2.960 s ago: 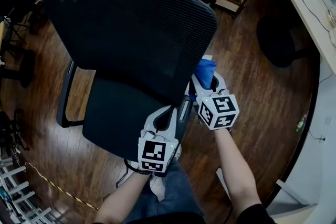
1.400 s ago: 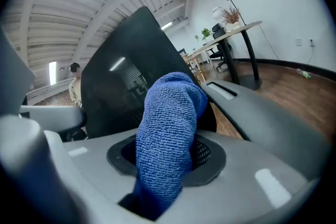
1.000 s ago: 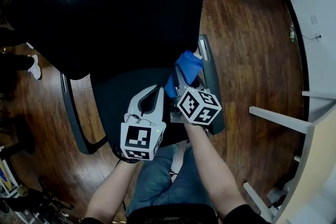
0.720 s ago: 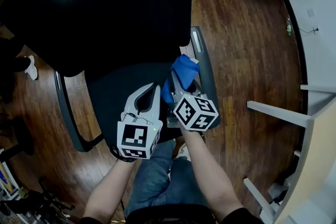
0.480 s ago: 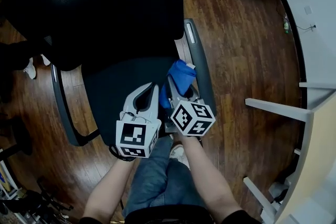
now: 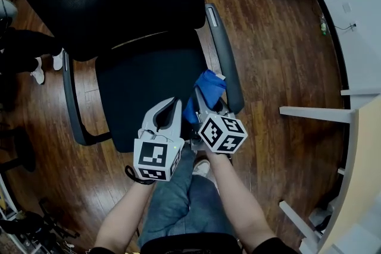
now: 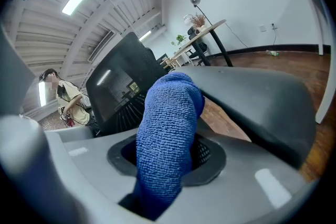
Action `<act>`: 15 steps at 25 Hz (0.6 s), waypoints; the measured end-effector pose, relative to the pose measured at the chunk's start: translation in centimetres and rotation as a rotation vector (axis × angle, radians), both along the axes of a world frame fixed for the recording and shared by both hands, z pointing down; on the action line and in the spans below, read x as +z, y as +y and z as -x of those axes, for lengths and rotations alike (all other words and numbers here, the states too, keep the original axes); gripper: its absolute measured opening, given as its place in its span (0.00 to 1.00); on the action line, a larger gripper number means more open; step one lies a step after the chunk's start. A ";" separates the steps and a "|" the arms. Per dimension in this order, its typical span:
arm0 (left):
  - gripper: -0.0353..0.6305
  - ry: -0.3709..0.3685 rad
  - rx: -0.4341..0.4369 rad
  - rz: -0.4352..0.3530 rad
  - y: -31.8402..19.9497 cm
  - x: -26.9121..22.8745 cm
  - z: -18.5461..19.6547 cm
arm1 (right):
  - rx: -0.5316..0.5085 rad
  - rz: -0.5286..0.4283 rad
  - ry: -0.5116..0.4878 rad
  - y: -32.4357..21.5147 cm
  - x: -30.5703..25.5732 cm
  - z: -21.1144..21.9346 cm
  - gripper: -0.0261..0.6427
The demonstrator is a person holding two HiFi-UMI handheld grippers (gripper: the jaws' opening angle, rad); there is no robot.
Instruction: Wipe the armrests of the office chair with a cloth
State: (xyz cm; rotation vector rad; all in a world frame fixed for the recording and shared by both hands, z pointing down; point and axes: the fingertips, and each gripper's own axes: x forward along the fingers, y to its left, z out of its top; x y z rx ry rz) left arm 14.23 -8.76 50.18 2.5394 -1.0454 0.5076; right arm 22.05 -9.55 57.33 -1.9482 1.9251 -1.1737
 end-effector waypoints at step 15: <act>0.06 0.016 -0.024 0.023 8.7 2.8 0.0 | -0.068 -0.028 0.020 8.1 2.2 0.5 0.25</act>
